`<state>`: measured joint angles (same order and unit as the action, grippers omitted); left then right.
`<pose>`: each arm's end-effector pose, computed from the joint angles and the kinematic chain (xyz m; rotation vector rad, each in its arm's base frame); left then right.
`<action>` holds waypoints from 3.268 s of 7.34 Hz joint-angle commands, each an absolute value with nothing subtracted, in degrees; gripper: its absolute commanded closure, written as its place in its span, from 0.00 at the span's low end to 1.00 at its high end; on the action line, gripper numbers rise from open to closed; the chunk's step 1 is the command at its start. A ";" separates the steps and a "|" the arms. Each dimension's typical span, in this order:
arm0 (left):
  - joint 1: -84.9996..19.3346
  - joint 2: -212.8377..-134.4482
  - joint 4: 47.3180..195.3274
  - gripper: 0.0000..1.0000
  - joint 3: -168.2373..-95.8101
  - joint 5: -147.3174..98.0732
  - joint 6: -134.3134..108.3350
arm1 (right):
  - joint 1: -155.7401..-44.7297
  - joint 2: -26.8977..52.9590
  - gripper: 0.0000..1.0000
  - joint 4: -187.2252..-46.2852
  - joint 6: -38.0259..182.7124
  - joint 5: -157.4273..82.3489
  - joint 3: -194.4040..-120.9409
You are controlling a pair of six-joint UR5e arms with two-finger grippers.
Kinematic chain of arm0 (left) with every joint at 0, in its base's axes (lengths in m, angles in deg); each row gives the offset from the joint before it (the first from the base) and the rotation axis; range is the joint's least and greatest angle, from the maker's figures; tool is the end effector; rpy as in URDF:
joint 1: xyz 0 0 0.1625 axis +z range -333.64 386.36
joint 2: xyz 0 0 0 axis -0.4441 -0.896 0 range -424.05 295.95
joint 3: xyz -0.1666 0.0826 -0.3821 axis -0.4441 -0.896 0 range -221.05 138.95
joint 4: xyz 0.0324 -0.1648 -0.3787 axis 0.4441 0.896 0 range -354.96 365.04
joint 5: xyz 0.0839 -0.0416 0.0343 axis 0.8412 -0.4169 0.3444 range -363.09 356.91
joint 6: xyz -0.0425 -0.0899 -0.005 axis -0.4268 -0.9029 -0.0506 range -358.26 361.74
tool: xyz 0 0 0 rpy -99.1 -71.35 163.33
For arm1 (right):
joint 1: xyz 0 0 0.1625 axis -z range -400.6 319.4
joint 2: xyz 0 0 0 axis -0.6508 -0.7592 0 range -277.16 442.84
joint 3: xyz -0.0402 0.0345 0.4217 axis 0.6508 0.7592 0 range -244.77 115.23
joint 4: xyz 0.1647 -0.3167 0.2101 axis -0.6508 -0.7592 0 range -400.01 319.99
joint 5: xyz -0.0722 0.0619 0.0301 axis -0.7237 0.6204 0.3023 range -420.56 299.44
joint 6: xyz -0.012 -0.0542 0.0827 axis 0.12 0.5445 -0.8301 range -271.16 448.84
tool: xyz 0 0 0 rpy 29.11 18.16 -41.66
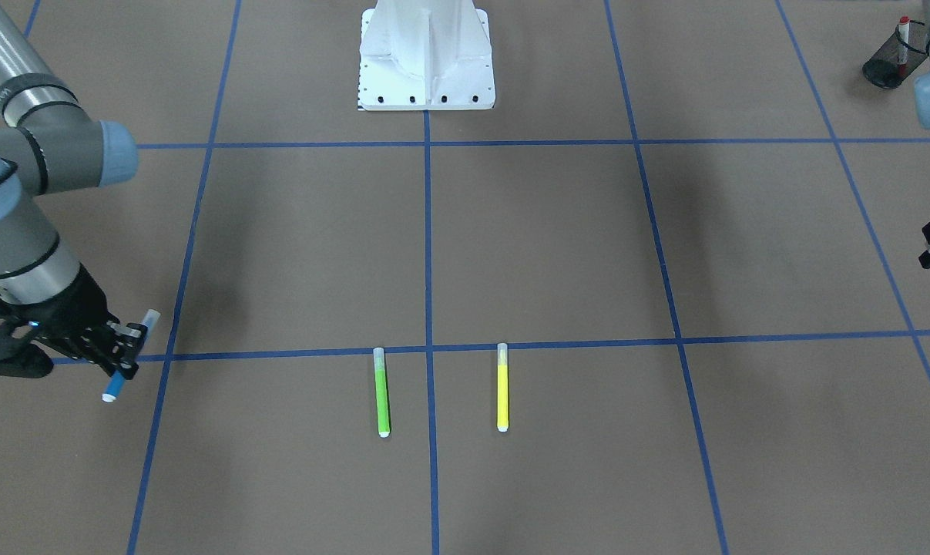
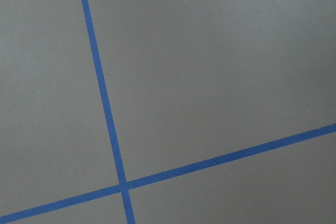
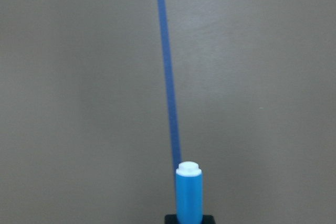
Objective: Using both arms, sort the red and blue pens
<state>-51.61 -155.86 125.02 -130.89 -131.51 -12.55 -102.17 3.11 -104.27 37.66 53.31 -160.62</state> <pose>0.0409 -0.5345 0.5900 0.3681 0.7565 0.1478 -0.1981 -0.5610 0.4730 0.2985 -0.7674 0.2223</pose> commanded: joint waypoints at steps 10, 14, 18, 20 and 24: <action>-51.42 -155.98 125.01 0.02 -131.58 -131.67 -14.34 | -134.72 -49.00 1.00 -14.62 52.97 60.20 -141.75; -51.51 -155.28 125.01 0.02 -132.37 -131.58 -14.43 | -151.23 -52.94 1.00 -11.18 62.59 72.77 -139.93; -51.51 -154.41 125.01 0.02 -133.34 -131.58 -14.43 | -160.57 -52.68 1.00 -12.06 68.77 79.71 -138.86; -51.59 -154.22 125.01 0.02 -133.78 -131.58 -14.43 | -162.32 -51.55 1.00 -12.15 72.21 79.80 -136.06; -51.51 -154.22 124.93 0.02 -133.95 -131.58 -14.95 | -164.78 -52.07 1.00 -11.53 74.51 80.41 -133.42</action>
<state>-51.56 -154.23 124.93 -133.91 -131.59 -14.57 -163.55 -52.02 -11.78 73.66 80.24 -134.76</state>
